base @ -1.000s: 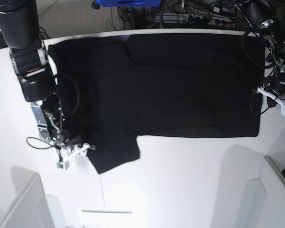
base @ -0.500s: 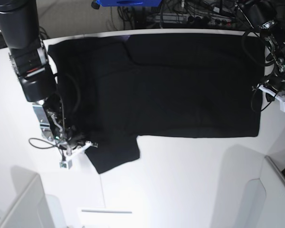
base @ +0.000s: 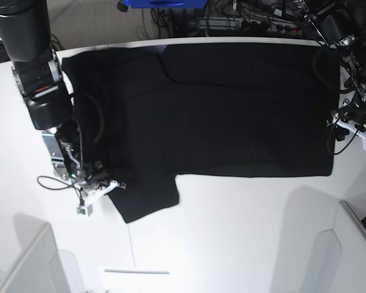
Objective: Fold the T-shirt properly
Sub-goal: 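Move both grippers down along the shirt sides to the hem corners, then grasp the hem corners with both grippers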
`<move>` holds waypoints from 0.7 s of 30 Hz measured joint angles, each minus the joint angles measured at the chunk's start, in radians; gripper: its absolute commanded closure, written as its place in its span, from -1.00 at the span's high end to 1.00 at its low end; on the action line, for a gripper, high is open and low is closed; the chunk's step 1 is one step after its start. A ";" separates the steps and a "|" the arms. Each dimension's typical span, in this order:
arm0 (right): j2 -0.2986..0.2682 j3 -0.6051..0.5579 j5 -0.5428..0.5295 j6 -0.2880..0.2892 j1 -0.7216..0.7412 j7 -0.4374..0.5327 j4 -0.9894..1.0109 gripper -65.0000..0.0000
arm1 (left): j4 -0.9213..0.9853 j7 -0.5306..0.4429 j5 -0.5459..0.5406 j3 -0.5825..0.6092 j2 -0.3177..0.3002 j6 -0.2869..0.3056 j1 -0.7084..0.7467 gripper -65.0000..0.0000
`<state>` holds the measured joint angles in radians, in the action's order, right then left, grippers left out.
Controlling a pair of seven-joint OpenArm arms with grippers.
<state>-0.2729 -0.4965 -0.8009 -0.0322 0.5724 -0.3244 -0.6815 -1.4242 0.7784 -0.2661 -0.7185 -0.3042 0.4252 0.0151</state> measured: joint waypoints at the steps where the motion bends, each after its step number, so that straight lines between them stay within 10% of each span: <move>1: 0.000 0.000 0.000 0.000 0.000 -0.001 0.000 -1.00 | 0.018 0.000 0.001 0.000 -0.010 -0.001 -0.019 0.46; 12: 0.002 0.000 -0.003 0.000 0.000 -0.004 -0.003 -1.00 | 0.336 -0.010 0.014 0.004 -0.069 -0.006 -0.249 0.62; 21: 0.002 0.000 -0.003 0.007 0.000 -0.007 -0.003 -1.00 | 0.578 -0.174 0.240 0.113 -0.058 -0.003 -0.396 0.62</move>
<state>-0.2710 -0.4965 -0.8043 -0.0250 0.5724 -0.3317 -0.6849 -0.8459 0.6044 -0.0261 -0.6060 -0.3618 0.4221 -0.3809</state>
